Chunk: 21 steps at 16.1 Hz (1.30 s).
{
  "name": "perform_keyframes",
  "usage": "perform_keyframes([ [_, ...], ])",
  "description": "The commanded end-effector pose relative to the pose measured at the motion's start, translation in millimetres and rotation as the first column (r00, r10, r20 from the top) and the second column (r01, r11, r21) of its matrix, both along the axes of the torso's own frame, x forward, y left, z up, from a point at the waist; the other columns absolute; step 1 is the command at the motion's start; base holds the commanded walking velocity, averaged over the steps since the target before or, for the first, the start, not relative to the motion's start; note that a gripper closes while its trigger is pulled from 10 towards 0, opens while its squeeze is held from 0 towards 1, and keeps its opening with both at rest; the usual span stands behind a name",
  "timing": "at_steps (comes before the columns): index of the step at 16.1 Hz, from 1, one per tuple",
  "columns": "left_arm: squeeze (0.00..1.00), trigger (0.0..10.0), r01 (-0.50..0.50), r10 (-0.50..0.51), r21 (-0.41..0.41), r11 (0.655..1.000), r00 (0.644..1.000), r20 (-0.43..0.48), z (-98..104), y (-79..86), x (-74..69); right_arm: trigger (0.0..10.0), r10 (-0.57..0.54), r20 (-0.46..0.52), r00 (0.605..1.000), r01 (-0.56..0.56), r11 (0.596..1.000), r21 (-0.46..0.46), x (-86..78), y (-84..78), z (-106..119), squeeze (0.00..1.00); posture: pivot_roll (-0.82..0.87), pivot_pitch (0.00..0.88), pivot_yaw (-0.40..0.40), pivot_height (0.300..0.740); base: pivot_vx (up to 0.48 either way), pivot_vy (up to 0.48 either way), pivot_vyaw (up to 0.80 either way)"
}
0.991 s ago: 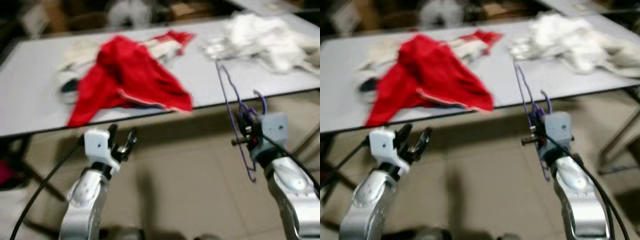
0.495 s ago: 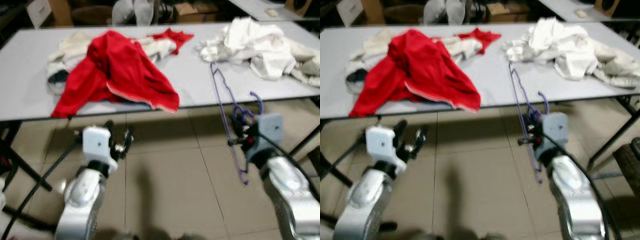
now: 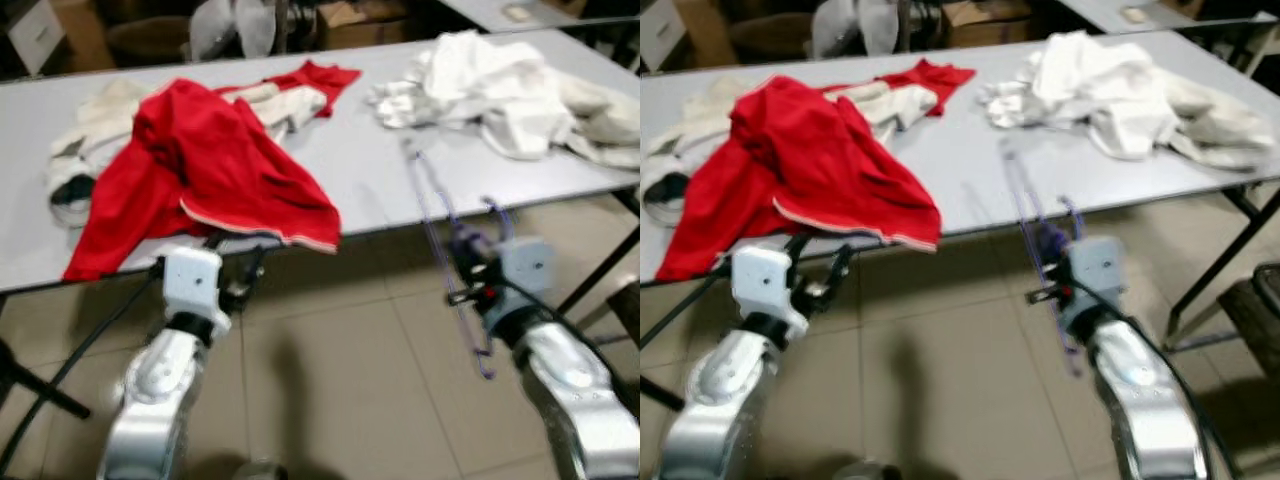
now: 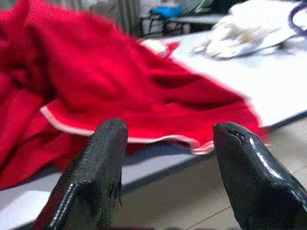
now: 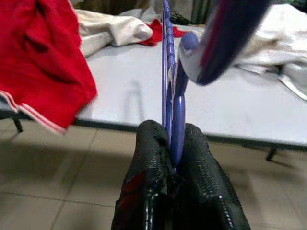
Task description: Hang hanger
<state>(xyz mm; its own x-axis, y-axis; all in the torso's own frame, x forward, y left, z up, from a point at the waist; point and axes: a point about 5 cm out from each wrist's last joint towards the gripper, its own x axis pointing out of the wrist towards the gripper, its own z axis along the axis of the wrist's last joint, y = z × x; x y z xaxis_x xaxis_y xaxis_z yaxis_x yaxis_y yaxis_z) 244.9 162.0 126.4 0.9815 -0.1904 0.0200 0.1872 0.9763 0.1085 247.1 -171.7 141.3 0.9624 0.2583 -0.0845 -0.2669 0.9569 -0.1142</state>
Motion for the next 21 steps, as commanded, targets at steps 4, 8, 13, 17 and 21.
perform_keyframes([
  [4, 0.00, 10.0, 0.084, -0.083, 0.035, 0.996, 0.996, -0.022, -2, -9.4, 1.0, 10.0, -0.014, 0.027, 1.000, 0.014, 1.000, -0.017, 1.1, -6.7, 6, 0.00, -0.17, 0.088, 0.019, 0.740, 0.285, 0.000, 0.00],
  [8, 1.00, 10.0, 0.283, -0.275, 0.292, 0.914, 0.959, -0.069, -10, -3.6, 9.4, 10.0, -0.022, 0.047, 0.999, 0.023, 0.999, -0.029, 6.7, -7.8, 9, 0.00, -0.17, 0.077, 0.041, 0.740, 0.000, 0.000, 0.00],
  [13, 0.00, 10.0, 0.392, -0.357, 0.563, 0.728, 0.917, -0.177, -11, 15.5, 40.0, 10.0, -0.043, 0.056, 0.998, 0.046, 0.997, -0.063, 7.2, -12.9, 10, 0.00, -0.18, 0.087, 0.073, 0.740, 0.000, 0.000, 0.00],
  [17, 0.00, 10.0, 0.391, -0.360, 0.622, 0.678, 0.915, -0.182, -7, 21.4, 60.1, 10.0, -0.036, 0.050, 0.998, 0.039, 0.997, -0.060, 7.1, -9.0, 9, 0.00, -0.19, 0.081, 0.087, 0.740, 0.000, 0.000, 0.00],
  [21, 0.00, 10.0, 0.439, -0.355, 0.685, 0.581, 0.895, -0.272, -17, 27.5, 66.1, 10.0, -0.008, 0.025, 1.000, 0.009, 0.999, -0.037, 7.2, -5.0, 7, 0.00, -0.18, 0.080, 0.074, 0.740, 0.000, 0.000, 0.00],
])
